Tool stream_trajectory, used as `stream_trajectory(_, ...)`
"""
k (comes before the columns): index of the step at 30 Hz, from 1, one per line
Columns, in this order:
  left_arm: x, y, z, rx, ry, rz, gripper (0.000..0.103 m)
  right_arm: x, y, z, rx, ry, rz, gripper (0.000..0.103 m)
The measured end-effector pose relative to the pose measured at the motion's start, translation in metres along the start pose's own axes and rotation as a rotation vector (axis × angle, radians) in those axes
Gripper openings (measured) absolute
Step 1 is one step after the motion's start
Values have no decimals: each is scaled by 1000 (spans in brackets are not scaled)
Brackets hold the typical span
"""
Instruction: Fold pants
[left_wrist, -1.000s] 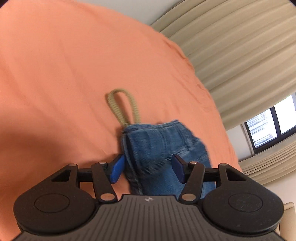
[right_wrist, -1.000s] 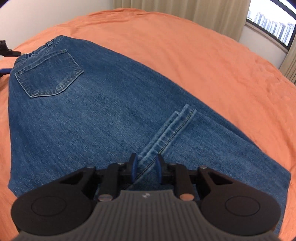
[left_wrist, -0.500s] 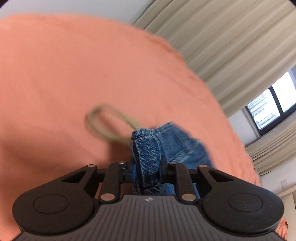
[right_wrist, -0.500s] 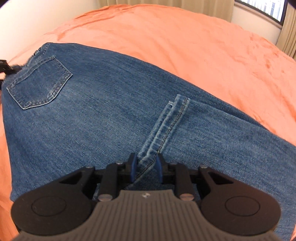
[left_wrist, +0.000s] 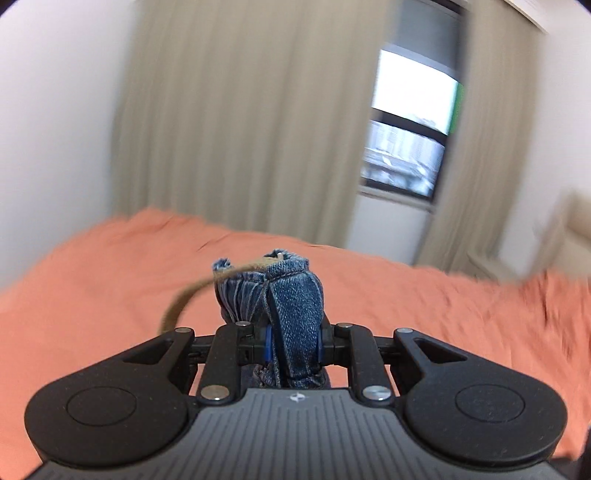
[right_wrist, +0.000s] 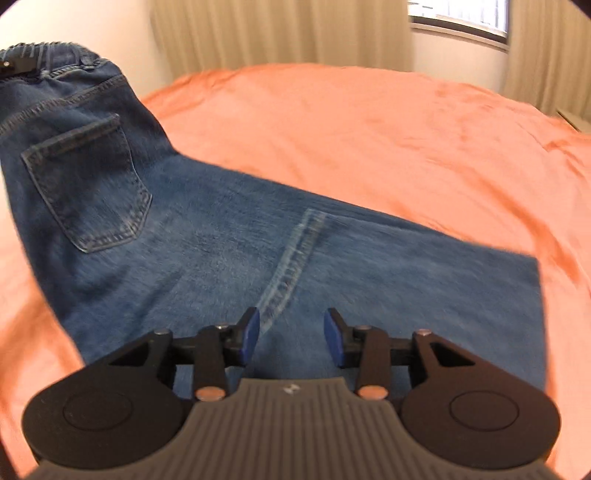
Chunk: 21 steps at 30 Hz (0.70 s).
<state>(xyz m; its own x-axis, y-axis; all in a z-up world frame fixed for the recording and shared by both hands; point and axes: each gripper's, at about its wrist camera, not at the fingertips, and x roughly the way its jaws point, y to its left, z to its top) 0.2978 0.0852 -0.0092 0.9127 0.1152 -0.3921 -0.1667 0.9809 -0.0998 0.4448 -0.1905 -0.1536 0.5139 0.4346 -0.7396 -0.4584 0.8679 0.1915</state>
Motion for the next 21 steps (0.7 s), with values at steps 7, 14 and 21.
stream_trajectory(7, 16, -165, -61, 424, 40, -19, 22, -53, -49, -52, 248, -98, -50, 37)
stream_trajectory(14, 55, -259, -173, 636, 313, -115, 23, -62, -99, -79, 375, -102, -23, 37)
stream_trajectory(21, 62, -253, -190, 472, 620, -291, 56, -51, -124, -95, 469, -72, 27, 39)
